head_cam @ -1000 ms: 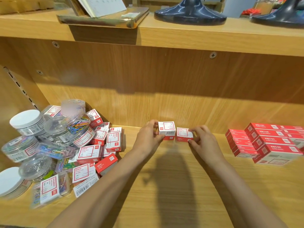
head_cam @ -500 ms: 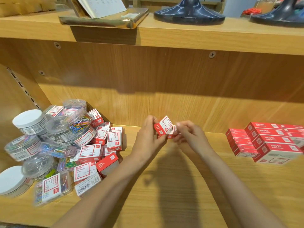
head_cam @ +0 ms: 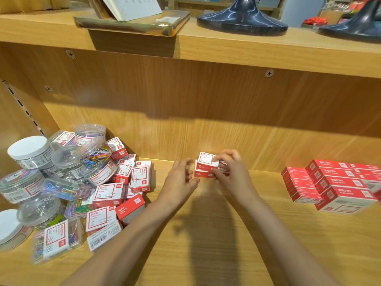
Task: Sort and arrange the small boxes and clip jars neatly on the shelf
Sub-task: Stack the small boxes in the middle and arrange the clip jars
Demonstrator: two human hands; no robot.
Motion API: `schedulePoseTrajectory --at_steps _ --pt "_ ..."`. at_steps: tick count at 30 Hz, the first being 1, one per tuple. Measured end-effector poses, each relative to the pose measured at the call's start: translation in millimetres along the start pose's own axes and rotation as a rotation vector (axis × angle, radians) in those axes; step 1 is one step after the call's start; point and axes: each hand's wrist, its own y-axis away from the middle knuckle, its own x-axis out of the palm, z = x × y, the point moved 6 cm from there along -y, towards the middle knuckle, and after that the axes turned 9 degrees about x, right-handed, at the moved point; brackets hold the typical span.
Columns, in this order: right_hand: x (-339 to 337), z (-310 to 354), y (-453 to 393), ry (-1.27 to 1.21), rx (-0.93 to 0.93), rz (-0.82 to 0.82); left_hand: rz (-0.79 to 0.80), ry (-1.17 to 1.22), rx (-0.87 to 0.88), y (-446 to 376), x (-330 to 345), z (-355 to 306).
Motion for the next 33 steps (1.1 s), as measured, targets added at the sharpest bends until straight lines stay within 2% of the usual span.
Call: schedulePoseTrajectory --at_steps 3,6,9,20,24,29,31,33 --pt "-10 -9 7 -0.026 0.028 -0.129 -0.017 -0.010 -0.012 -7 3 0" --pt "-22 -26 12 0.111 0.100 -0.205 -0.061 0.007 -0.021 -12 1 0" --pt "-18 -39 19 0.145 0.195 -0.141 -0.055 0.020 -0.018 -13 6 -1" --pt "5 -23 12 0.129 0.209 -0.155 -0.067 -0.033 -0.028 -17 6 -2" --pt "-4 -16 18 0.120 0.171 -0.181 -0.055 -0.072 0.046 -9 -4 -10" --pt "-13 18 28 0.063 -0.019 -0.253 -0.121 -0.239 0.250 9 -50 -34" --pt "2 37 25 -0.006 -0.087 -0.186 -0.121 -0.299 0.245 17 -73 -32" --pt "29 57 21 -0.082 -0.100 -0.003 -0.111 -0.387 0.214 28 -96 -24"
